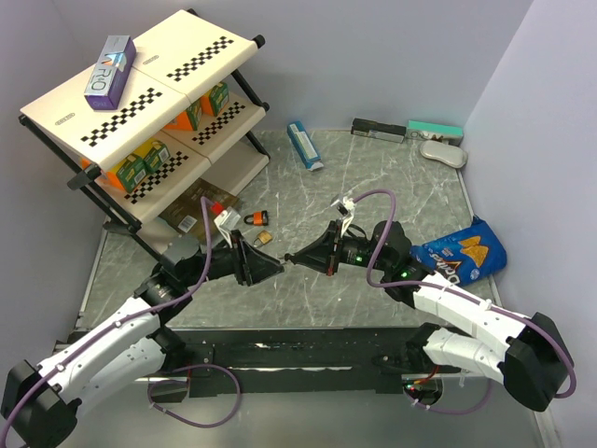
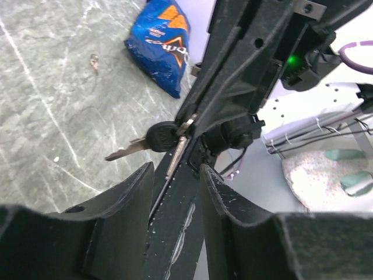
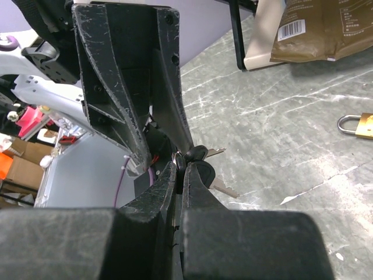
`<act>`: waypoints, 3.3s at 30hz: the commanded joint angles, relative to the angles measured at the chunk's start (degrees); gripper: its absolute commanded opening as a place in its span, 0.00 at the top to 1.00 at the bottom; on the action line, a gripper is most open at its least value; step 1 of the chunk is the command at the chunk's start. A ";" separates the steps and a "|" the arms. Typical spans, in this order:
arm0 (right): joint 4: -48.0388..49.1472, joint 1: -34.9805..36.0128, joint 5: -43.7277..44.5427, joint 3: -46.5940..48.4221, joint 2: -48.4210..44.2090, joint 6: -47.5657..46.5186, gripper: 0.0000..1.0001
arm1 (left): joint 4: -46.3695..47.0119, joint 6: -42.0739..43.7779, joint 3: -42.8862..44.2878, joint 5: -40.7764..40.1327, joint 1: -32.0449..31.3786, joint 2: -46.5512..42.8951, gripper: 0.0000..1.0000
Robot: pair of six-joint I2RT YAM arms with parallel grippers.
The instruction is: Unlock with the key
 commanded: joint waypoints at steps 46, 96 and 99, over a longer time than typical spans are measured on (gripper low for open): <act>-17.80 0.17 -9.67 7.78 0.19 -13.54 0.30 | -28.40 27.76 14.19 18.72 -0.14 13.75 0.99; -32.73 -1.13 -1.24 9.28 3.11 -19.60 0.66 | -25.86 26.53 12.35 21.27 -0.14 12.17 0.99; -32.66 -1.66 -1.76 8.40 1.44 -19.87 0.62 | -25.51 26.10 12.44 22.15 -0.14 12.08 0.99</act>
